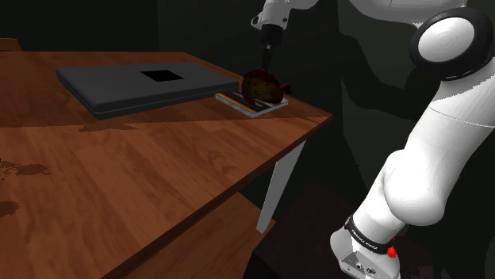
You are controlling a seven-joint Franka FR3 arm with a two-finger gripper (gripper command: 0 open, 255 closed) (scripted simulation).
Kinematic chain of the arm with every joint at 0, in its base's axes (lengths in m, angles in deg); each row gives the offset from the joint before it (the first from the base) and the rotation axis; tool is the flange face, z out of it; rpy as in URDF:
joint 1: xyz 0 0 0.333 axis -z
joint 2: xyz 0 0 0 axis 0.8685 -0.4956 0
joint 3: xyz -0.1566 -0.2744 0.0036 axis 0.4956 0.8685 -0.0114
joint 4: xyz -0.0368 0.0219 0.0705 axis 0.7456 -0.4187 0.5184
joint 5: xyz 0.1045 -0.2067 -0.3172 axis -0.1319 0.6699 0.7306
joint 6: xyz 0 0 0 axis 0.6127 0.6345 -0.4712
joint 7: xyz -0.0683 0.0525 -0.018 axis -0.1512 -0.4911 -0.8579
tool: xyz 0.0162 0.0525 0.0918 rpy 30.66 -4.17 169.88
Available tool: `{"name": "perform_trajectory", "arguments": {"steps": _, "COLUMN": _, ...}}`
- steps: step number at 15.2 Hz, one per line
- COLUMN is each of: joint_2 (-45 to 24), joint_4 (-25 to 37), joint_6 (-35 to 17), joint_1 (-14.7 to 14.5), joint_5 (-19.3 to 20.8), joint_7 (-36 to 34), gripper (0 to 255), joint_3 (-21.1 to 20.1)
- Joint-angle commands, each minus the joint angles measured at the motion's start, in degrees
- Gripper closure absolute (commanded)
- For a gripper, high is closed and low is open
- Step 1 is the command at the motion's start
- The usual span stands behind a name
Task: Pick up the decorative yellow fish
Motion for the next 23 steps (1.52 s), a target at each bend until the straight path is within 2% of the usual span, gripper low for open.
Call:
{"name": "perform_trajectory", "arguments": {"steps": 1, "joint_2": 0.01, "joint_4": -0.06, "joint_6": -0.07, "joint_1": 0.0, "joint_5": 0.01, "joint_7": 0.03, "gripper": 255, "joint_3": 0.0}}
{"name": "perform_trajectory", "arguments": {"steps": 8, "joint_2": 0.11, "joint_4": -0.25, "joint_6": -0.15, "joint_1": 0.01, "joint_5": 0.04, "joint_7": 0.05, "gripper": 255, "joint_3": 0.01}}
{"name": "perform_trajectory", "arguments": {"steps": 23, "joint_2": -5.23, "joint_4": 18.5, "joint_6": 13.44, "joint_1": 1.38, "joint_5": -2.21, "joint_7": -1.73, "gripper": 255, "joint_3": 0.68}}
